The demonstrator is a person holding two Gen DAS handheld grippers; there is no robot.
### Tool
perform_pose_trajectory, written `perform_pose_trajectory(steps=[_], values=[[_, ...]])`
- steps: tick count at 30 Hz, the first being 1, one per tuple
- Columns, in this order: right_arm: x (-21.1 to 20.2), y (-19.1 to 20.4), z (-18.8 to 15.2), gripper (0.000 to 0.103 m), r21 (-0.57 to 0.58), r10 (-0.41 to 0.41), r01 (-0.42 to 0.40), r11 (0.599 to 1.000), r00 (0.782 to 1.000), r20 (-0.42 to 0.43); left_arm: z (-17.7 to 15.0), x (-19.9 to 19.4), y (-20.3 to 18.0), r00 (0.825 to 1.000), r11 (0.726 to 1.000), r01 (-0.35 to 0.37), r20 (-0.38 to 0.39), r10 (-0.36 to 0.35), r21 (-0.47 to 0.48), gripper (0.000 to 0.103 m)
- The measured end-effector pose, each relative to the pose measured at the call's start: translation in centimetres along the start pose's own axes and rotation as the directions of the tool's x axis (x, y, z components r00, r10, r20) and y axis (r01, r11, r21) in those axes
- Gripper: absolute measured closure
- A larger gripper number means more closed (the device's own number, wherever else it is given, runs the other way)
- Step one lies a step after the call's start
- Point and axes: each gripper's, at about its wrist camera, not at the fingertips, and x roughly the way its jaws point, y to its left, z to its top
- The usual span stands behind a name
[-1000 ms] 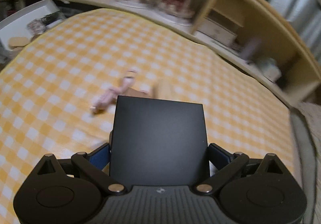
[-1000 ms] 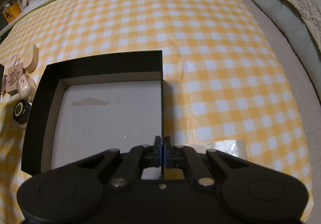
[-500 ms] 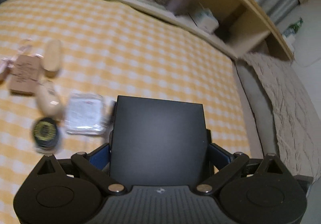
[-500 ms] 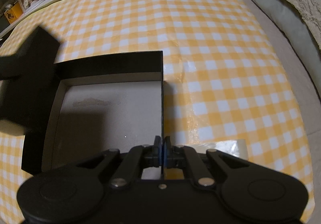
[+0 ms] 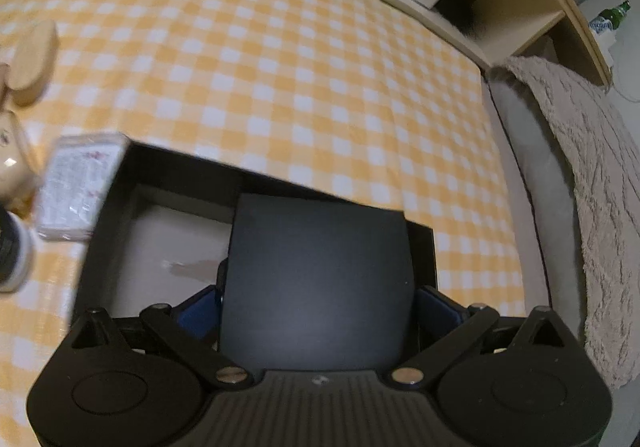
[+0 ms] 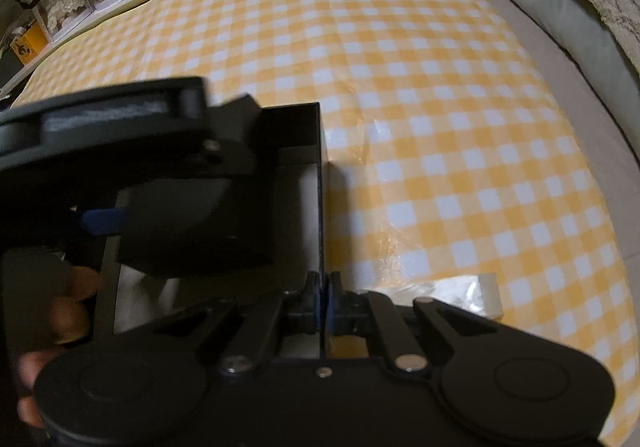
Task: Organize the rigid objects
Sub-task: 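Carry the black box into the open black tray and release it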
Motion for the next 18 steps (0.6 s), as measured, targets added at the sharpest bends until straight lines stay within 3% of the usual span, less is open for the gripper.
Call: perform_pose_trajectory(steps=[6, 18], values=[[0.1, 0.0, -0.2, 0.098, 0.007, 0.01, -0.01, 1.0, 1.0, 0.0, -0.1, 1.1, -0.1, 0.999, 1.0, -0.001, -0.054, 0.001, -0.008, 0.0], [0.1, 0.0, -0.1, 0.098, 0.007, 0.009, -0.009, 1.0, 1.0, -0.001, 0.3, -2.5, 1.0, 0.999, 1.0, 0.005, -0.037, -0.004, 0.023, 0.0]])
